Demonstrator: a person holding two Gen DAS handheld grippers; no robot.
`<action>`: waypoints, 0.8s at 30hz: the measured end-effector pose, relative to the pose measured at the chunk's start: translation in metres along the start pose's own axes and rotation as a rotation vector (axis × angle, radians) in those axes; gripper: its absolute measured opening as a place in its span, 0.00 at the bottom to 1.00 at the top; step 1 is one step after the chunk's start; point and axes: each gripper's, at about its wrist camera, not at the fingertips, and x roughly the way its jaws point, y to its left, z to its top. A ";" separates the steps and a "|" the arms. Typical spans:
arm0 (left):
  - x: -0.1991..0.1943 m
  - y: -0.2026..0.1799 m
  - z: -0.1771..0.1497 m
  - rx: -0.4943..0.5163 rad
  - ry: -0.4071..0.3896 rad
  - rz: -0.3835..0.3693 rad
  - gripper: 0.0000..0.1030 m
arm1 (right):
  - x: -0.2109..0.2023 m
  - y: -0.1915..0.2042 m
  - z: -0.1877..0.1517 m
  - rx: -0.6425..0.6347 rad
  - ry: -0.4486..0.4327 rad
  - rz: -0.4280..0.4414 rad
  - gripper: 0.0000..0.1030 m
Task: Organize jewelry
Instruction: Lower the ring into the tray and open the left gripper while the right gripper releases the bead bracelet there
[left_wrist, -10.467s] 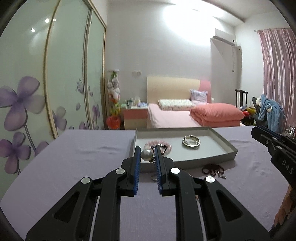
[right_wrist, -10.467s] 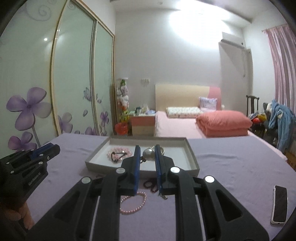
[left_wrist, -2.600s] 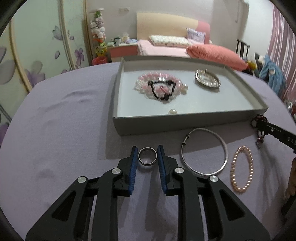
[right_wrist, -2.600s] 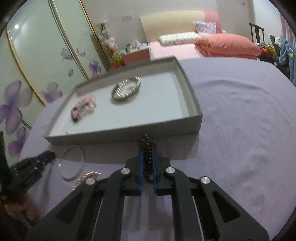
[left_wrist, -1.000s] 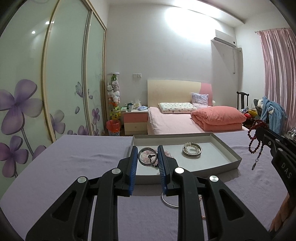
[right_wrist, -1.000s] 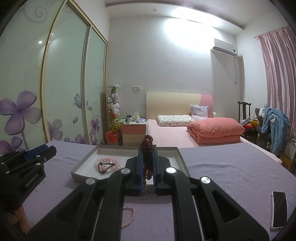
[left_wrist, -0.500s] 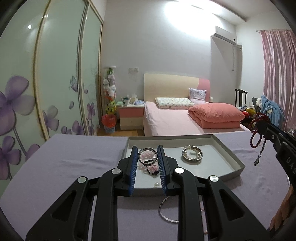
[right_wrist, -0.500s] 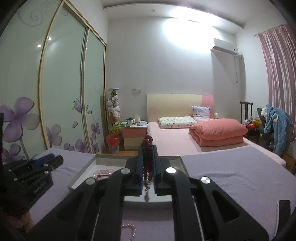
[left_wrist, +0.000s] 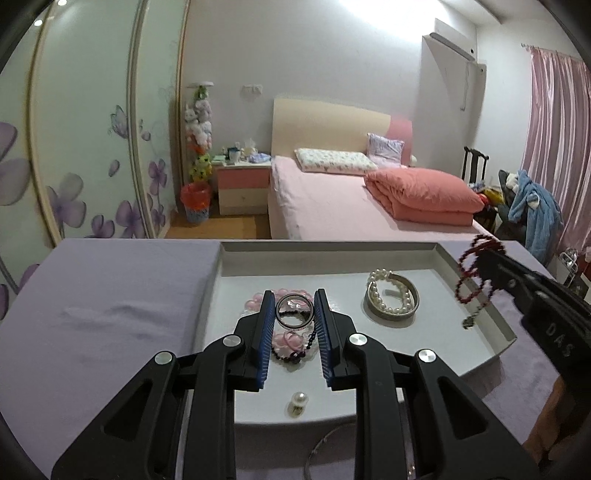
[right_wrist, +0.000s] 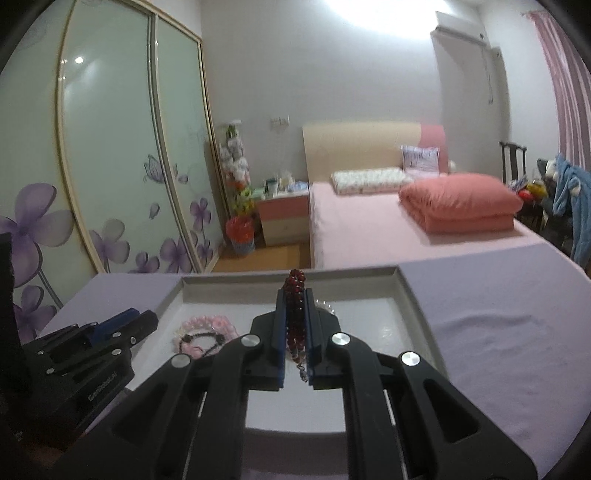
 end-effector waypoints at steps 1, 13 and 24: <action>0.004 -0.001 0.000 0.003 0.009 -0.003 0.22 | 0.006 0.000 -0.001 0.003 0.014 0.001 0.09; 0.024 0.006 0.007 -0.025 0.057 -0.040 0.49 | 0.038 -0.016 -0.007 0.048 0.102 0.004 0.44; -0.004 0.022 0.009 -0.058 0.037 -0.015 0.49 | 0.007 -0.019 -0.021 0.032 0.119 0.014 0.44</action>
